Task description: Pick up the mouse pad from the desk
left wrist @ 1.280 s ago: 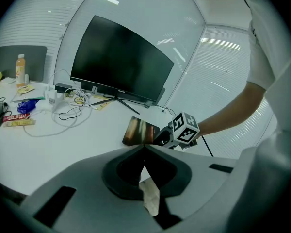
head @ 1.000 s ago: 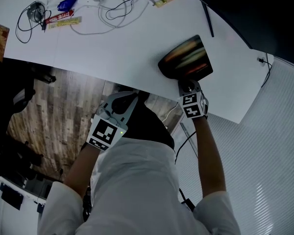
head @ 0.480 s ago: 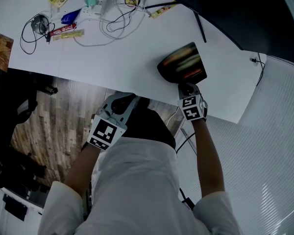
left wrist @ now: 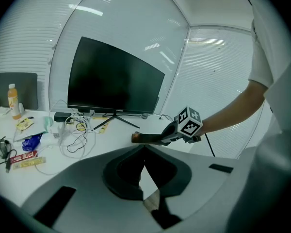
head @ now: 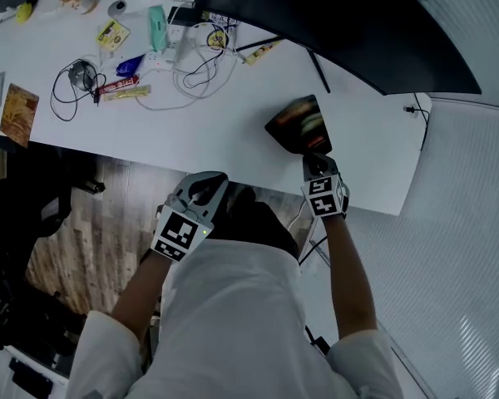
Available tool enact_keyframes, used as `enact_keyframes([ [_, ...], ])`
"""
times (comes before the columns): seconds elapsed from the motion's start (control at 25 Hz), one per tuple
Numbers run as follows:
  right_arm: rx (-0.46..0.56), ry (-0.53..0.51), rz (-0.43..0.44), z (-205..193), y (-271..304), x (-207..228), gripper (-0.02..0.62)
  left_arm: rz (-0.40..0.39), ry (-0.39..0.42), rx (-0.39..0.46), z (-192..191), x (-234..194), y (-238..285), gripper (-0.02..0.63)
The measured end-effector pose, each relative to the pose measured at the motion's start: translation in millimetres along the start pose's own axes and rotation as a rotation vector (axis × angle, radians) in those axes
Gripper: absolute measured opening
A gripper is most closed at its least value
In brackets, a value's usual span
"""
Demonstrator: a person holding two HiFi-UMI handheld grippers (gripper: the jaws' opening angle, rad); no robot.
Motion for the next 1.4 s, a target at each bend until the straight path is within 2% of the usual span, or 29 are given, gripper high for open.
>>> enact_keyframes([
  [0.36, 0.135, 0.089, -0.060, 5.5, -48.1, 18.9, 0.049, -0.017, 0.064, 0.020, 19.3, 20.7, -3.5, 0.015],
  [0.56, 0.219, 0.161, -0.049, 7.2, -88.0, 24.4, 0.049, -0.017, 0.070, 0.050, 32.5, 37.5, -0.9, 0.015],
  [0.96, 0.435, 0.251, -0.017, 9.0, -169.4, 44.3, 0.049, 0.077, 0.044, 0.139, 67.3, 64.4, -0.7, 0.016],
  [1.4, 0.659, 0.281, -0.036, 1.8, -246.8, 68.1, 0.051, 0.169, 0.091, 0.223, 94.8, 99.7, -15.3, 0.015],
])
Point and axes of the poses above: the fingertips, and each gripper's own axes: y forward along the fingers, x to its right, z out of its top, the point moved 5 cm from there along -y, backward along the fingers, and after that the axes turned 1 degree about z, right-handed, at the moved point
